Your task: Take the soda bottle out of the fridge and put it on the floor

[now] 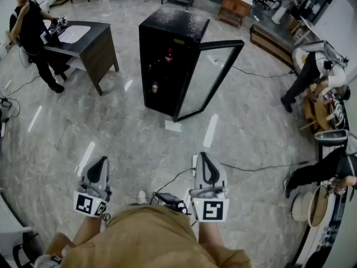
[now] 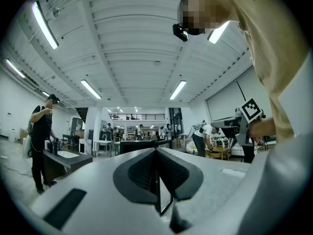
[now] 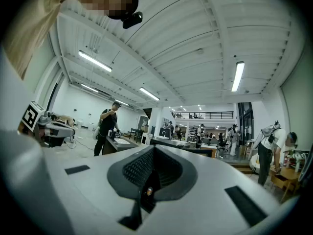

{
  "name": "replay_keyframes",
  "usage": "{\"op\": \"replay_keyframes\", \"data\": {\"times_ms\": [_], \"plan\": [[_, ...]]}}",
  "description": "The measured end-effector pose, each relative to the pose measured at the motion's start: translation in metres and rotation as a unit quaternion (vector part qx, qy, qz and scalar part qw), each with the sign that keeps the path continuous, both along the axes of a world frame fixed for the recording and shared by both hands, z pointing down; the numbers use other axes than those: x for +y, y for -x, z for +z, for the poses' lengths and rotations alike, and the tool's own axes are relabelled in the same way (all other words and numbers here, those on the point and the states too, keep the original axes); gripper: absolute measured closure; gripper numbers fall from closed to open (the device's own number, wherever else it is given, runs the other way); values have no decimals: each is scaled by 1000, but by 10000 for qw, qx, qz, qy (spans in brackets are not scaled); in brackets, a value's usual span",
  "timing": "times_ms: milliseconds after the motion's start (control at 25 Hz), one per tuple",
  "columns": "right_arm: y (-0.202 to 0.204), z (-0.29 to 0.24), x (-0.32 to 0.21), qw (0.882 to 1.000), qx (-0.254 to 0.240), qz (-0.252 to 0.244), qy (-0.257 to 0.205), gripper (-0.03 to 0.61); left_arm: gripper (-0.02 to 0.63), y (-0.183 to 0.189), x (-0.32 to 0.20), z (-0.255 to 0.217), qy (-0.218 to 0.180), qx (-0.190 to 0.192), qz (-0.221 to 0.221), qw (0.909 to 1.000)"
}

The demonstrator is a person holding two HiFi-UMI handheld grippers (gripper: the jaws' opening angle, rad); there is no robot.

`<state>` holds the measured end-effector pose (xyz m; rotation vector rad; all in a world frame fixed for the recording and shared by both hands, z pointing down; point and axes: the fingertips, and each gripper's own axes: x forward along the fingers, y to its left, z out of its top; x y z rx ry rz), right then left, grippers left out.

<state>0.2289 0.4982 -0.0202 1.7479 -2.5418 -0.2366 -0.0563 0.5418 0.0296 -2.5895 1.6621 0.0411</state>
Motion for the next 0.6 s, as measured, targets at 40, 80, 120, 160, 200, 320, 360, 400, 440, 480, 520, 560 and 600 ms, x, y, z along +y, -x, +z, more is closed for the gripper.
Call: {"op": "replay_keyframes", "data": {"times_ms": [40, 80, 120, 160, 200, 320, 360, 400, 440, 480, 520, 560, 600], "plan": [[4, 1, 1, 10000, -11, -16, -26, 578, 612, 1, 1, 2, -22, 9, 6, 10000], [8, 2, 1, 10000, -23, -29, -46, 578, 612, 2, 2, 3, -47, 4, 20, 10000], [12, 2, 2, 10000, -28, -37, -49, 578, 612, 4, 3, 3, -74, -30, 46, 10000], [16, 3, 4, 10000, -22, -40, -32, 578, 612, 4, 4, 3, -105, -92, 85, 9999], [20, 4, 5, 10000, -6, -41, -13, 578, 612, 6, 6, 3, -138, -161, 128, 9997], [30, 5, 8, 10000, 91, -23, 15, 578, 612, 15, 8, 4, -154, -220, 178, 9995], [33, 5, 8, 9999, 105, -8, 24, 578, 612, 19, 8, 4, -158, -217, 182, 9995], [37, 5, 8, 10000, 92, -2, 30, 578, 612, 23, 7, 4, -152, -220, 190, 9995], [41, 4, 9, 10000, 60, -9, 34, 578, 612, 27, 6, 4, -140, -225, 199, 9994], [45, 4, 9, 10000, 22, -18, 34, 578, 612, 31, 5, 4, -140, -232, 211, 9994], [49, 4, 10, 10000, -4, -20, 16, 577, 612, 35, 4, 4, -151, -239, 228, 9993], [53, 4, 11, 10000, -1, -13, -22, 577, 612, 38, 3, 5, -161, -244, 251, 9993], [57, 4, 12, 10000, 30, 6, -59, 577, 612, 41, 2, 7, -155, -241, 277, 9992]]}}
